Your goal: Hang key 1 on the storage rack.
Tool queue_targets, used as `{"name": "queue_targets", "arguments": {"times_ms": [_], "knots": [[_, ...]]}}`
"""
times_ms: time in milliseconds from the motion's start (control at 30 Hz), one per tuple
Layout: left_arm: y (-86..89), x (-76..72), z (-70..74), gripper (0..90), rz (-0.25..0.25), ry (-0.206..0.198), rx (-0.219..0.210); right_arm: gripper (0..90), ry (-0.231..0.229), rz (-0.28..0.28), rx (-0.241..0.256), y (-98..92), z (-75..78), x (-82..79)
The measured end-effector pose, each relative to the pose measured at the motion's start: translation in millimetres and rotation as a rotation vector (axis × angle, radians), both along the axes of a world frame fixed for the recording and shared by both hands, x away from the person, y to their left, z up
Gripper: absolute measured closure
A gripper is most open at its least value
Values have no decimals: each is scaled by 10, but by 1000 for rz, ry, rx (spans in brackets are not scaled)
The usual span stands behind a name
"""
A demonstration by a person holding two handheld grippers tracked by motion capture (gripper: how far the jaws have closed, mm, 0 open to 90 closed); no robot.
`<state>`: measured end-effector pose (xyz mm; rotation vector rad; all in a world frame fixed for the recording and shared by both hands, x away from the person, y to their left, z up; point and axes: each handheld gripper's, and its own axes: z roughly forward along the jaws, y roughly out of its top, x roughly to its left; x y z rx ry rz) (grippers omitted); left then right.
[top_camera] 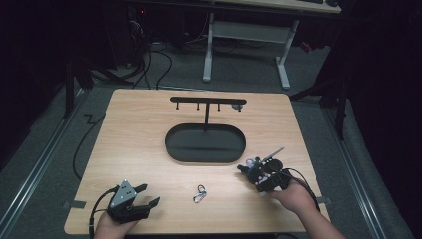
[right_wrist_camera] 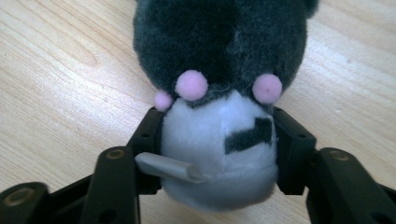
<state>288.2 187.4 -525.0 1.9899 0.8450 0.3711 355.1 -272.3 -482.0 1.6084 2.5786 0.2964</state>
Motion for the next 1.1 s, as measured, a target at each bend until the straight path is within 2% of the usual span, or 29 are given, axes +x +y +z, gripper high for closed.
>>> {"name": "queue_targets", "arguments": {"times_ms": [33,100,467,733,900,1100], "knots": [[1,-1,-1,333,1,0,0,490,-9,22,-7,7,25,-10],[4,0,-2,333,3,2,1,493,-24,30,-12,10,71,-21],[10,6,-14,330,11,-1,1,492,-45,22,28,-55,356,-59],[18,17,-18,330,12,-2,-1,492,-48,8,55,-87,439,-58],[21,10,-11,330,11,-4,0,492,-44,11,67,-70,487,-46],[12,3,-11,330,8,-6,4,491,-60,24,77,-35,591,-31]]}}
